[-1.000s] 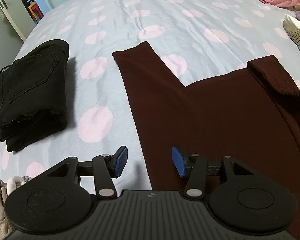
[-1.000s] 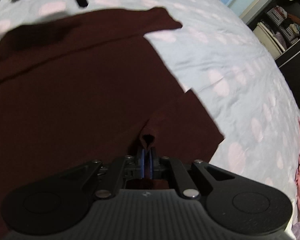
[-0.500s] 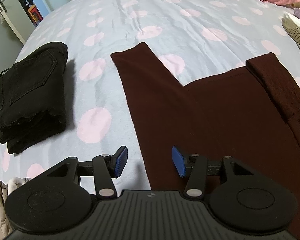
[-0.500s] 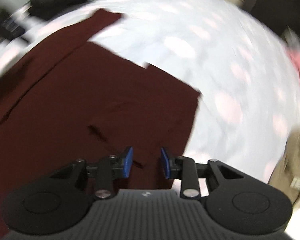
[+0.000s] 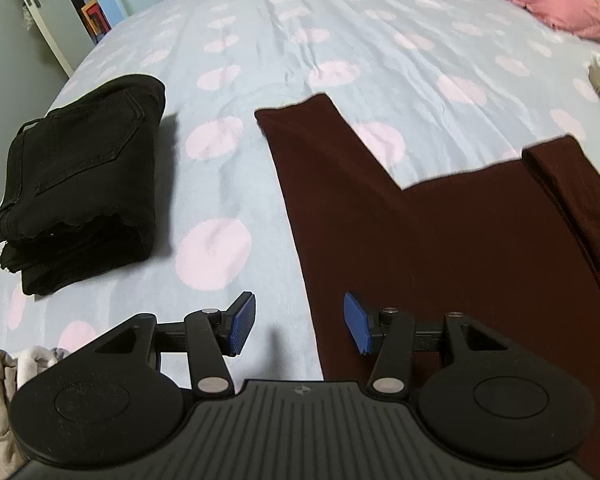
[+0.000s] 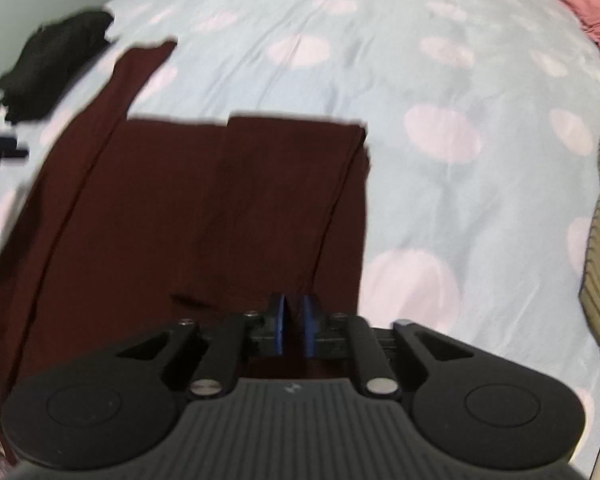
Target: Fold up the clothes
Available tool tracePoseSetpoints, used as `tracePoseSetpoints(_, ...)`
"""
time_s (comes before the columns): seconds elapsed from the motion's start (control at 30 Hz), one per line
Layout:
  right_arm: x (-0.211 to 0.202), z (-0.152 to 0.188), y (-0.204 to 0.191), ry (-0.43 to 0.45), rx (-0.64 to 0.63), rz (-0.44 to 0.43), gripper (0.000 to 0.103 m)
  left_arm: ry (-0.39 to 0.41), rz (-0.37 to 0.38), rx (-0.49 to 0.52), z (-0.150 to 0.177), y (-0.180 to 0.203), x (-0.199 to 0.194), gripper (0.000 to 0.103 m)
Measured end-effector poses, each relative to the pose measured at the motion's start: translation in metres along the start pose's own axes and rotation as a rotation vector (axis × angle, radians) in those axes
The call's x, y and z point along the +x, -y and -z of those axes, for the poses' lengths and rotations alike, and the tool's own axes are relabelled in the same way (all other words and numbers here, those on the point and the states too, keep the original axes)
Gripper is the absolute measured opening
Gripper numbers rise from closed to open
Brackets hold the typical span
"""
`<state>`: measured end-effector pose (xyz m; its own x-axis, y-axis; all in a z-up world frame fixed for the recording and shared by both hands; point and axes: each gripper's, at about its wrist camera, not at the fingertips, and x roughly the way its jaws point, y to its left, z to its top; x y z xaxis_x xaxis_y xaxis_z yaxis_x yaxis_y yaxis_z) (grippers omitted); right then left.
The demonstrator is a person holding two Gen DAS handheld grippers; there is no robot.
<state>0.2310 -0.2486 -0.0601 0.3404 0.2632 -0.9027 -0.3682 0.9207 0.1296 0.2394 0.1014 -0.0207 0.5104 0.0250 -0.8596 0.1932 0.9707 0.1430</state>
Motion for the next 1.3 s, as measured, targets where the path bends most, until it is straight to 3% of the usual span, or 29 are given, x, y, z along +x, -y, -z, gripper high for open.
tracePoseSetpoints(0.13, -0.008, -0.005, -0.006, 0.021, -0.07, 0.029, 0.028, 0.078, 0.031, -0.028, 0.0, -0.012, 0.002, 0.047)
tracePoseSetpoints(0.23, -0.02, -0.009, -0.006, 0.042, -0.102, 0.071, 0.037, 0.082, 0.056, -0.062, -0.013, -0.025, 0.012, 0.047)
tracePoseSetpoints(0.63, -0.022, -0.018, 0.002, 0.032, -0.082, 0.022, 0.039, 0.102, 0.042, -0.04, -0.105, -0.053, 0.088, 0.047)
tracePoseSetpoints(1.0, -0.02, -0.026, 0.0, 0.041, -0.065, -0.001, 0.042, 0.105, 0.103, -0.085, -0.137, -0.067, 0.158, 0.046)
tracePoseSetpoints(1.03, -0.018, -0.026, 0.0, 0.035, -0.065, 0.003, 0.042, 0.113, 0.115, -0.088, -0.138, -0.067, 0.159, 0.036)
tracePoseSetpoints(1.07, -0.018, -0.026, 0.0, 0.032, -0.066, 0.01, 0.042, 0.126, 0.135, -0.091, -0.138, -0.067, 0.158, 0.018)
tracePoseSetpoints(1.13, -0.019, -0.027, -0.002, 0.037, -0.072, 0.019, 0.042, 0.153, 0.17, -0.09, -0.139, -0.067, 0.152, 0.004)
tracePoseSetpoints(1.3, -0.03, -0.031, -0.01, 0.064, -0.095, 0.021, 0.043, 0.239, 0.244, -0.035, -0.137, -0.063, 0.11, 0.004)
